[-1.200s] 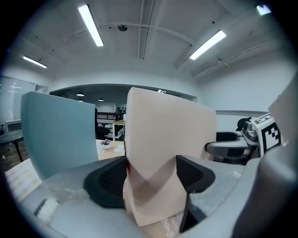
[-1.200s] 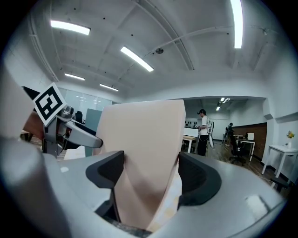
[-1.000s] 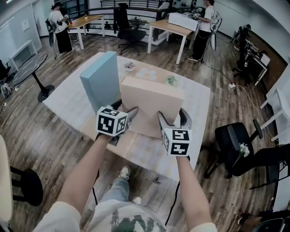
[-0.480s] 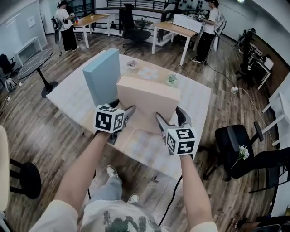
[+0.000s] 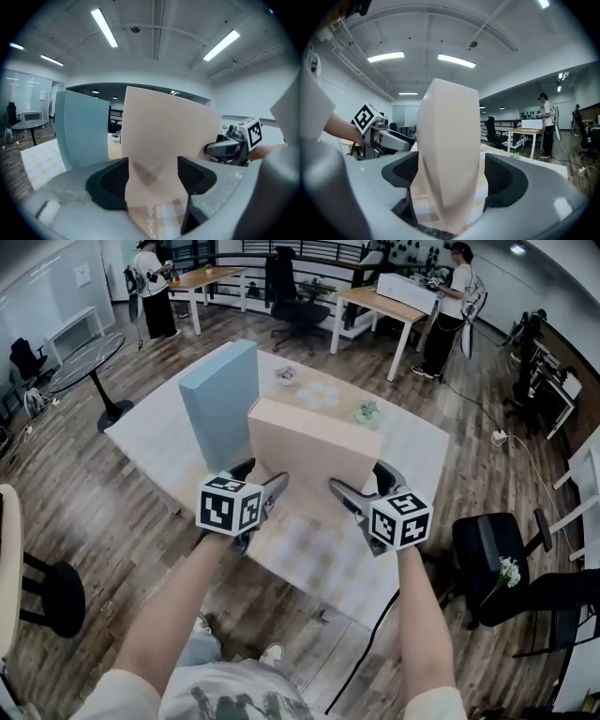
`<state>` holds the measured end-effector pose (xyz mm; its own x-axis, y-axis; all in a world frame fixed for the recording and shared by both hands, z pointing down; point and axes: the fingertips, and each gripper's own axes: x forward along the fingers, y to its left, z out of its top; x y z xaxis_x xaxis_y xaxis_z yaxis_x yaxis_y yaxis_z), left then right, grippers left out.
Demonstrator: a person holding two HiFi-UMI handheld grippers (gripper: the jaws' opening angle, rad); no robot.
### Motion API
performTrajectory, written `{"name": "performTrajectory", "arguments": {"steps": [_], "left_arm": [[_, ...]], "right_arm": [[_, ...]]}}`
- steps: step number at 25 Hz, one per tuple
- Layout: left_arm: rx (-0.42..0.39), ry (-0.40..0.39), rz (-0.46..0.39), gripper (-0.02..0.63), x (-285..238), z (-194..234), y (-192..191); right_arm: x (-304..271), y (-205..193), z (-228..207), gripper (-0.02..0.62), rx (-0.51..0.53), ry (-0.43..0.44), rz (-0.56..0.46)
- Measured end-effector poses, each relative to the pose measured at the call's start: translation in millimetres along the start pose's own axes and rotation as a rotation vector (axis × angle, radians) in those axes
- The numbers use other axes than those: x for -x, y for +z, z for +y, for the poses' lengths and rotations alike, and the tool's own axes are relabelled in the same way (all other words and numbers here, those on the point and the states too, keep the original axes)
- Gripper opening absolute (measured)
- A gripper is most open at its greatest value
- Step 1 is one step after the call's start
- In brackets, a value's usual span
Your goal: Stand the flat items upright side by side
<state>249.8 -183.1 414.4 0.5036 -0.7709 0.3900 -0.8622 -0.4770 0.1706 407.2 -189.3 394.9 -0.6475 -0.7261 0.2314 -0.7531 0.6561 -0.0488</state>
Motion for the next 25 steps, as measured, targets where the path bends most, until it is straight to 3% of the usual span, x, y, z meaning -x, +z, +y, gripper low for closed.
{"name": "performTrajectory", "arguments": {"steps": [7,11,25], "left_arm": [[-0.015,0.004,-0.004,0.337,6,-2,-4],[-0.012,0.021,0.005,0.337,17,13,-7],[-0.026,-0.004,0.007,0.337,38,45,-8]], "right_arm": [[-22,-4,0,0.453,-0.042,0.119,0.017],[-26,-2,7,0.417,-0.02,0.127,0.022],[-30,5,37,0.375,0.072,-0.125,-0.056]]}}
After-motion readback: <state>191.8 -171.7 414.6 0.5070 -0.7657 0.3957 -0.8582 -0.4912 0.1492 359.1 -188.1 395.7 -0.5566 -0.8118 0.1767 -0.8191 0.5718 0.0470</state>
